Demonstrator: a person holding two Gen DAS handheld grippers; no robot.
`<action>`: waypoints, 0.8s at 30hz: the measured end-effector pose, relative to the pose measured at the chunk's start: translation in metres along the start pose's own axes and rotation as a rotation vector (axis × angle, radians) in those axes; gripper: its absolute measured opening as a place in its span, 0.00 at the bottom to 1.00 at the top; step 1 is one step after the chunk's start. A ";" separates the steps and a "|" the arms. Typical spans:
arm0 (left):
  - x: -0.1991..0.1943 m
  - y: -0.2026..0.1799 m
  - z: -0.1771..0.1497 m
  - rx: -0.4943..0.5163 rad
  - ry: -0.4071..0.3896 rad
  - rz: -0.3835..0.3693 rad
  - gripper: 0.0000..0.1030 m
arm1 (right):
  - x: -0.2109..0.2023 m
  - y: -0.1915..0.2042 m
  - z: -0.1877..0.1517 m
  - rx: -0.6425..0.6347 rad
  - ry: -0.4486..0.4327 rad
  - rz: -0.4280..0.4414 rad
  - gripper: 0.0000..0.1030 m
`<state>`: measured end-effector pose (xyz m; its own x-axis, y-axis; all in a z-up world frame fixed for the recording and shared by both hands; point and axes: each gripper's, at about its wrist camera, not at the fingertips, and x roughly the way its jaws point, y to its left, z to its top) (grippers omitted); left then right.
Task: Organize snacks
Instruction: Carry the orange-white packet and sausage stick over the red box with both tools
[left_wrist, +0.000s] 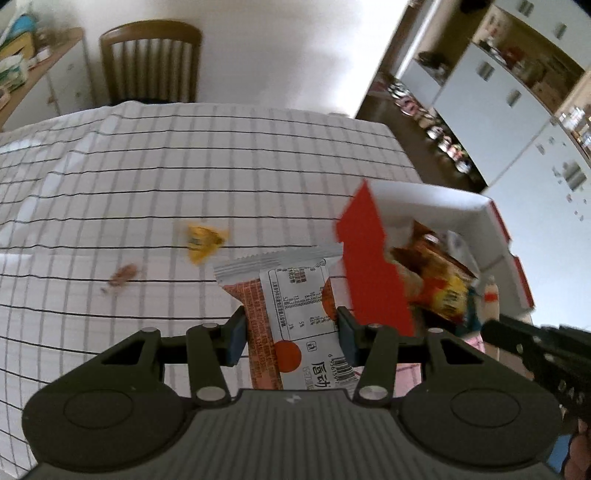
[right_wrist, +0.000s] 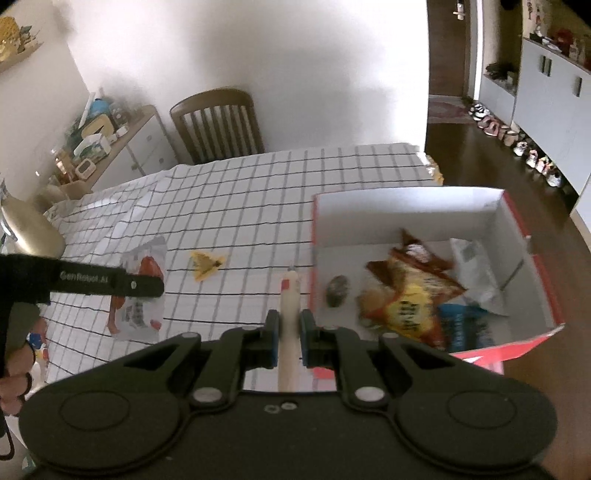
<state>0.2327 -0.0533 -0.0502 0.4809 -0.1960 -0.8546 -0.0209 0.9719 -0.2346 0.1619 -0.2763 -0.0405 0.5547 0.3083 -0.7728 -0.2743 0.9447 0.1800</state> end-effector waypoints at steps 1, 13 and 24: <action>0.001 -0.008 0.000 0.010 0.001 -0.005 0.48 | -0.003 -0.006 0.000 0.004 -0.003 -0.003 0.09; 0.005 -0.100 0.005 0.106 -0.002 -0.066 0.48 | -0.022 -0.070 0.006 0.046 -0.048 -0.031 0.09; 0.035 -0.147 0.019 0.160 0.015 -0.034 0.48 | -0.016 -0.123 0.015 0.095 -0.056 -0.095 0.09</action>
<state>0.2691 -0.2007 -0.0365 0.4658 -0.2295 -0.8546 0.1351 0.9729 -0.1877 0.1981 -0.3958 -0.0411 0.6182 0.2207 -0.7544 -0.1450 0.9753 0.1665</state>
